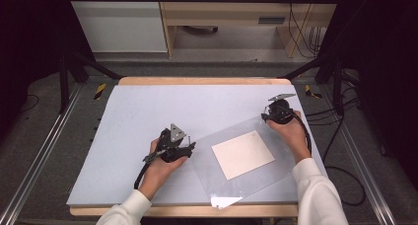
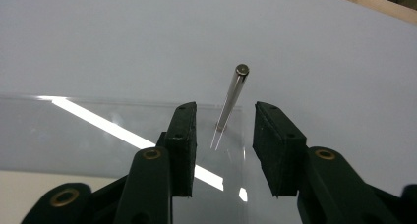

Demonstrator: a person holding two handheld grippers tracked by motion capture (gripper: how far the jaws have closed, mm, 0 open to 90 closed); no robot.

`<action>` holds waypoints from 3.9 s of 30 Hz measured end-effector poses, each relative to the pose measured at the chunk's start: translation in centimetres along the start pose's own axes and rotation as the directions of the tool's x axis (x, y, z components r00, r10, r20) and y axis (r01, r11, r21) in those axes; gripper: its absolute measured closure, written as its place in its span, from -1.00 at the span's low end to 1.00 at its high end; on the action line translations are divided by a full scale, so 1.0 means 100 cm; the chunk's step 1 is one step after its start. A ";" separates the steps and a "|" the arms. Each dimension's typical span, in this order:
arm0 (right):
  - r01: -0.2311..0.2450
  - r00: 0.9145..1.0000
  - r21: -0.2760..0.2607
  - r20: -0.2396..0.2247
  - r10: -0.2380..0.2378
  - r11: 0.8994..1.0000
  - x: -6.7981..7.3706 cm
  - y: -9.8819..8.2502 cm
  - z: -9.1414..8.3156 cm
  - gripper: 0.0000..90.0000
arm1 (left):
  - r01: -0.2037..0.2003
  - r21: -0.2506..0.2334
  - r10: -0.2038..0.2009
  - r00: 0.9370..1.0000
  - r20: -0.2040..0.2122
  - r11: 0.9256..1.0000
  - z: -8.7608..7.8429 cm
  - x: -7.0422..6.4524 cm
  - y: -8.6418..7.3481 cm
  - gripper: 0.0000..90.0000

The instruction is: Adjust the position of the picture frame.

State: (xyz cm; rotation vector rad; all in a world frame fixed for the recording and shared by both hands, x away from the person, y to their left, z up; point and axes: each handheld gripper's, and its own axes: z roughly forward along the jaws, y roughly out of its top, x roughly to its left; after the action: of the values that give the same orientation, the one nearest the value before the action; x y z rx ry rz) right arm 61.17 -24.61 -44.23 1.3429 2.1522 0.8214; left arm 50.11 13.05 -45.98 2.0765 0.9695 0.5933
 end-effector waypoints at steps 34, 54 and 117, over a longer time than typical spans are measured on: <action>-0.040 0.999 -0.036 -0.019 0.039 0.999 -0.003 -0.007 0.028 0.89 | 0.036 -0.018 -0.035 0.999 0.038 0.999 0.013 -0.002 -0.010 0.73; -0.029 0.999 -0.031 -0.028 0.029 0.999 -0.006 -0.004 0.033 0.88 | 0.054 -0.012 -0.054 0.997 0.052 0.998 0.014 -0.001 -0.008 0.87; 0.090 0.996 -0.009 -0.010 -0.090 0.996 0.065 0.076 -0.042 0.90 | 0.055 0.045 -0.059 0.993 0.098 0.997 -0.068 0.080 0.034 0.80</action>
State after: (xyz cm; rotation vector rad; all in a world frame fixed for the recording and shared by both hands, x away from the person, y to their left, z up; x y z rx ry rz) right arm 60.50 -17.12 -36.42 1.2304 2.1978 0.8031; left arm 51.95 20.88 -38.46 2.0870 0.9878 0.4390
